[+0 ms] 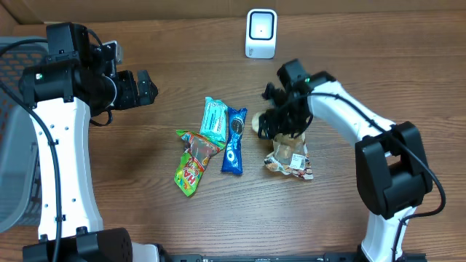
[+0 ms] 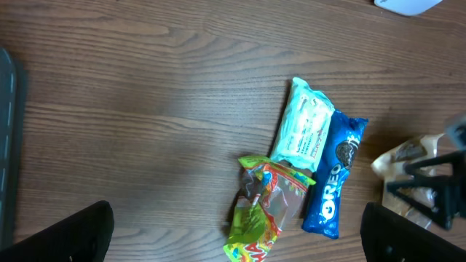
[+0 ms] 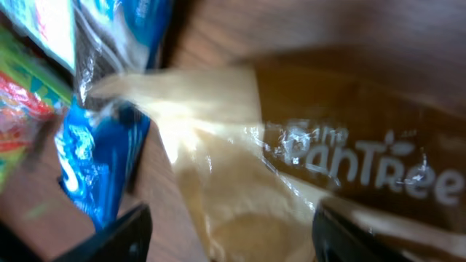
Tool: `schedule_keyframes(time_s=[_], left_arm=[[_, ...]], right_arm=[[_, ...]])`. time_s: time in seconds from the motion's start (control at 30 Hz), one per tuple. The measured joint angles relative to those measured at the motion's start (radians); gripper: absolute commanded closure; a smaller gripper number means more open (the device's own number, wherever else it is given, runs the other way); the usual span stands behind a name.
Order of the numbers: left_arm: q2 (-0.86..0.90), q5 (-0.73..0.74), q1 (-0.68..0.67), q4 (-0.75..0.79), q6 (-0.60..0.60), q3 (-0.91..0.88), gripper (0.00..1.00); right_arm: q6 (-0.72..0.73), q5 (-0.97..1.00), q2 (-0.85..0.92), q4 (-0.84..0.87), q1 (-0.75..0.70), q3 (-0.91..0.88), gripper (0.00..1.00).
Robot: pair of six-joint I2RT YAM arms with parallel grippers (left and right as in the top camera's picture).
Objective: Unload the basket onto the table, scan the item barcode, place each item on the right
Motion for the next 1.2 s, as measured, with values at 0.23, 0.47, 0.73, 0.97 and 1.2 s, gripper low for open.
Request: schedule_keyframes(time_s=[0.23,0.47,0.73,0.97,1.2], left_arm=[[0.000,0.000,0.000,0.000,0.000,0.000,0.00],[0.000,0.000,0.000,0.000,0.000,0.000,0.00],[0.000,0.000,0.000,0.000,0.000,0.000,0.00],[0.000,0.000,0.000,0.000,0.000,0.000,0.00],[0.000,0.000,0.000,0.000,0.000,0.000,0.00]], right_arm=[[-0.056,0.054,0.010,-0.067,-0.050,0.282,0.07],[-0.316,0.080,0.028,-0.067,-0.059,0.291,0.16],[-0.541,0.068,0.145,-0.117,-0.059,0.278,0.29],[-0.599,0.062,0.214,-0.146,-0.061,0.275,0.96],[-0.381,0.067,0.214,-0.082,-0.105,0.274,0.96]])
